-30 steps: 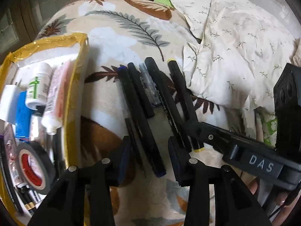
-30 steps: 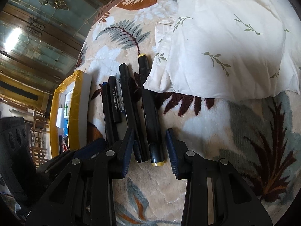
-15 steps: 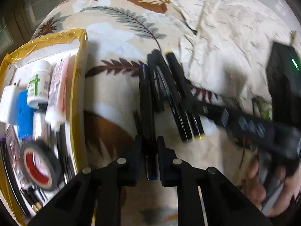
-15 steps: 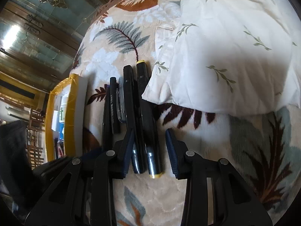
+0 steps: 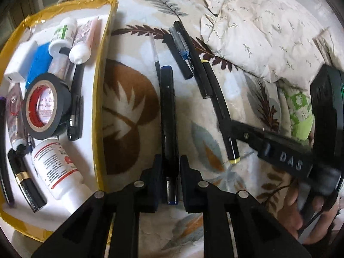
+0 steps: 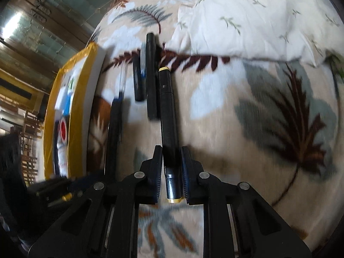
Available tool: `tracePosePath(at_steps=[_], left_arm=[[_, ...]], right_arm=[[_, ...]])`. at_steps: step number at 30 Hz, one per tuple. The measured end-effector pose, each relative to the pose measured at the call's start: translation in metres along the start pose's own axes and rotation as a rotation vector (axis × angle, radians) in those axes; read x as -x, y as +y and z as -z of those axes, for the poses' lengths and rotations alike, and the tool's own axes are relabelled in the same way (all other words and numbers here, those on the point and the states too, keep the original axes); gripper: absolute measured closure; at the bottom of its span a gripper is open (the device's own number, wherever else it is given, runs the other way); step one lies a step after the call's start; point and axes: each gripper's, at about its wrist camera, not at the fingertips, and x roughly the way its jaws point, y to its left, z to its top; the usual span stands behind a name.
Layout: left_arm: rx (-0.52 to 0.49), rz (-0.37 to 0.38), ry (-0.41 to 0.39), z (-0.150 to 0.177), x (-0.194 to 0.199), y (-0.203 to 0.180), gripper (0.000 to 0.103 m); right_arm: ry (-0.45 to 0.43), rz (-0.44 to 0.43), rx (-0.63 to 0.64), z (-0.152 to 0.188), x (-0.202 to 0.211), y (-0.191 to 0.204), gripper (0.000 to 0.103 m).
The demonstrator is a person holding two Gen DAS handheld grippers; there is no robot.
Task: Organize objects
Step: 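Carry the black markers over the tray with both tools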
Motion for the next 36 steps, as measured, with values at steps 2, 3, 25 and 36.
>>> tracePosePath(at_steps=[2,3,25,36], left_arm=[[-0.01,-0.012,-0.005,-0.011,0.0,-0.004,0.087],[-0.012,-0.021,-0.006,-0.015,0.001,-0.006,0.087],[-0.05,0.103,-0.073,0.017,0.055,-0.01,0.09],[0.149,0.104,-0.155,0.011,0.099,0.103,0.09]], right_arm=[[0.001,-0.012,-0.011,0.001,0.001,-0.002,0.086],[0.006,-0.02,-0.022,-0.001,0.0,-0.004,0.086],[-0.058,-0.055,-0.009,0.022,0.023,0.026,0.087],[-0.064,-0.147,0.129,0.011,0.02,0.124,0.087]])
